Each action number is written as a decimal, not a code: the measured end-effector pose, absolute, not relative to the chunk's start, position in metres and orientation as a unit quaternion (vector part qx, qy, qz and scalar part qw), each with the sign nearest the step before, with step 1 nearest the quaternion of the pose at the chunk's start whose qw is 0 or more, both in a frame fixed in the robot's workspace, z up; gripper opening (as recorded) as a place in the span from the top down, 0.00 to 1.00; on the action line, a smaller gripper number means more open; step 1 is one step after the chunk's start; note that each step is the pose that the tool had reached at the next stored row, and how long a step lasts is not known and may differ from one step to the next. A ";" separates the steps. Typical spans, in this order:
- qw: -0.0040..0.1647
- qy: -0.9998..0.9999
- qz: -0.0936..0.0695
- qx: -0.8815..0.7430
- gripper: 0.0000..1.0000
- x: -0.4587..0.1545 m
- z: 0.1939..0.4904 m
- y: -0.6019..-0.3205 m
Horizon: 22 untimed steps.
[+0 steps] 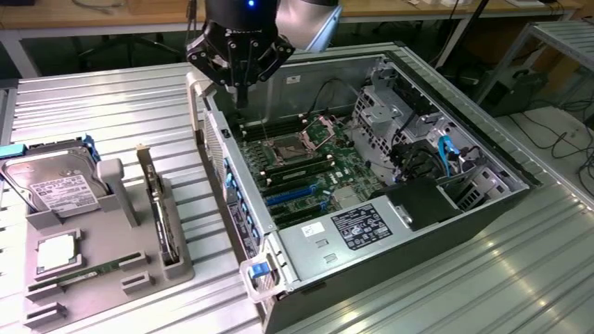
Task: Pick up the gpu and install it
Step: 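Reach for the gpu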
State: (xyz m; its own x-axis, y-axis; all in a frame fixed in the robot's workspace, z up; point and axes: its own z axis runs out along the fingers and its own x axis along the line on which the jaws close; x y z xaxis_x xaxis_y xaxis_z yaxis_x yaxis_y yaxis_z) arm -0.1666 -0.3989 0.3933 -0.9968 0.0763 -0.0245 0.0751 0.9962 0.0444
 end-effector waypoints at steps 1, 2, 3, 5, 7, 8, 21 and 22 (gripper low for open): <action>0.013 0.999 0.022 0.038 0.89 -0.168 0.393 -0.399; 0.013 0.999 0.022 0.038 0.89 -0.170 0.393 -0.399; 0.013 0.999 0.022 0.038 0.89 -0.172 0.393 -0.399; 0.013 0.999 0.022 0.038 0.89 -0.176 0.393 -0.399; 0.013 0.999 0.022 0.038 0.89 -0.179 0.393 -0.399; 0.013 0.999 0.022 0.038 0.89 -0.180 0.393 -0.399; 0.013 0.999 0.022 0.038 0.89 -0.198 0.393 -0.399; 0.013 0.999 0.022 0.038 0.89 -0.199 0.393 -0.399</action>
